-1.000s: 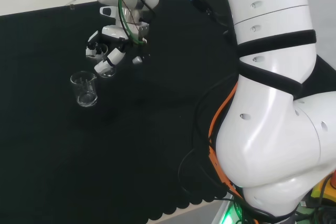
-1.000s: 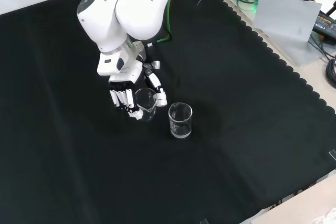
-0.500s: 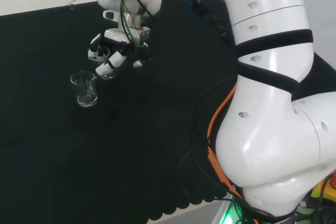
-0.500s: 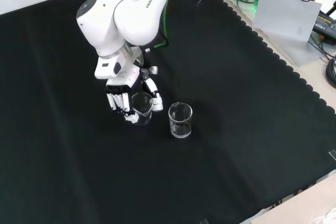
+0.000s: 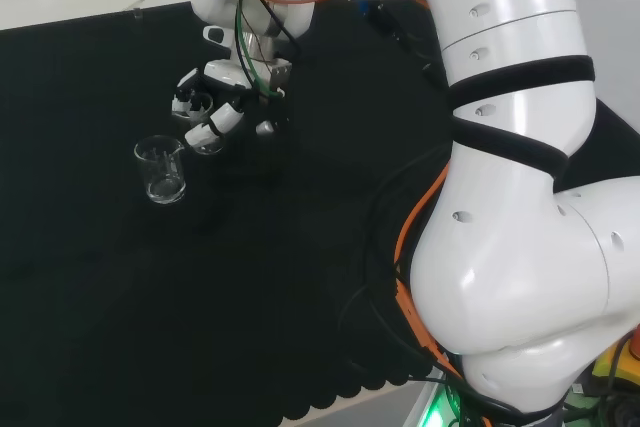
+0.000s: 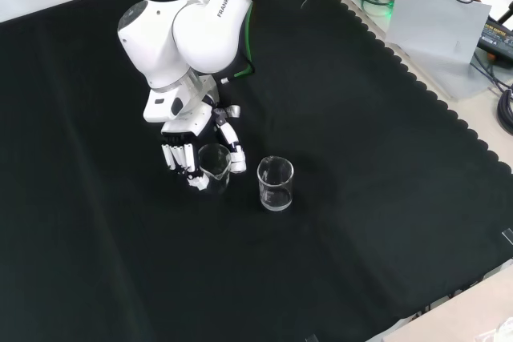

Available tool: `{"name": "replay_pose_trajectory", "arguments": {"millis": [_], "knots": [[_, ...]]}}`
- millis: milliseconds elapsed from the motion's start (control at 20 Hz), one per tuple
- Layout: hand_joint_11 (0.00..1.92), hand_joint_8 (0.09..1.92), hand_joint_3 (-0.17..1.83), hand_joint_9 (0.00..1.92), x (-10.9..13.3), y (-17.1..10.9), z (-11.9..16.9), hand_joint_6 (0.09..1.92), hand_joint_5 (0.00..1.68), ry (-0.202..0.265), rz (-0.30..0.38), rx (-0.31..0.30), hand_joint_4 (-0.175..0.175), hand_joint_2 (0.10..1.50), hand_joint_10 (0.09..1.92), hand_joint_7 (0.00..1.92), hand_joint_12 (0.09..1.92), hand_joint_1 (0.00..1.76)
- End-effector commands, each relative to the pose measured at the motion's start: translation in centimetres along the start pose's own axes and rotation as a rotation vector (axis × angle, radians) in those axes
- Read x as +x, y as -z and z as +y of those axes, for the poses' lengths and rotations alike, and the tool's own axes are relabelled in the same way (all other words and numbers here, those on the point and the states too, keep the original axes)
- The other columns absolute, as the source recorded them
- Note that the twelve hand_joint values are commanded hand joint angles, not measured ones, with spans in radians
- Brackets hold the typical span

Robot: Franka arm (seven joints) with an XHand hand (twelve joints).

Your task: Place the beaker back on the table.

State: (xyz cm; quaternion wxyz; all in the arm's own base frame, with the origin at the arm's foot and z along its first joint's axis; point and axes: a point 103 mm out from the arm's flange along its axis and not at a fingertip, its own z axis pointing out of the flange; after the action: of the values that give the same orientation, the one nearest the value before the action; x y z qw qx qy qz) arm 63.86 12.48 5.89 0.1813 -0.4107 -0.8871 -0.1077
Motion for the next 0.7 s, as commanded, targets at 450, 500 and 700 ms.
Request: {"name": "replay_pose_trajectory", "arguments": {"millis": [450,500,700], "knots": [[1.11,0.09,0.56,1.53,-0.51,-0.65,-0.99,0.74,1.21,-0.031,-0.001,0.011,0.175,0.73,0.09,1.55,0.90,1.10],[1.11,0.09,0.56,1.52,-0.58,-0.75,-1.11,0.74,1.21,-0.033,0.001,0.011,0.175,0.73,0.09,1.55,0.90,1.10],[1.07,0.09,0.51,1.50,-0.73,-0.78,-1.27,0.75,1.19,-0.022,0.028,0.034,0.175,0.77,0.09,1.52,0.92,1.09]]}}
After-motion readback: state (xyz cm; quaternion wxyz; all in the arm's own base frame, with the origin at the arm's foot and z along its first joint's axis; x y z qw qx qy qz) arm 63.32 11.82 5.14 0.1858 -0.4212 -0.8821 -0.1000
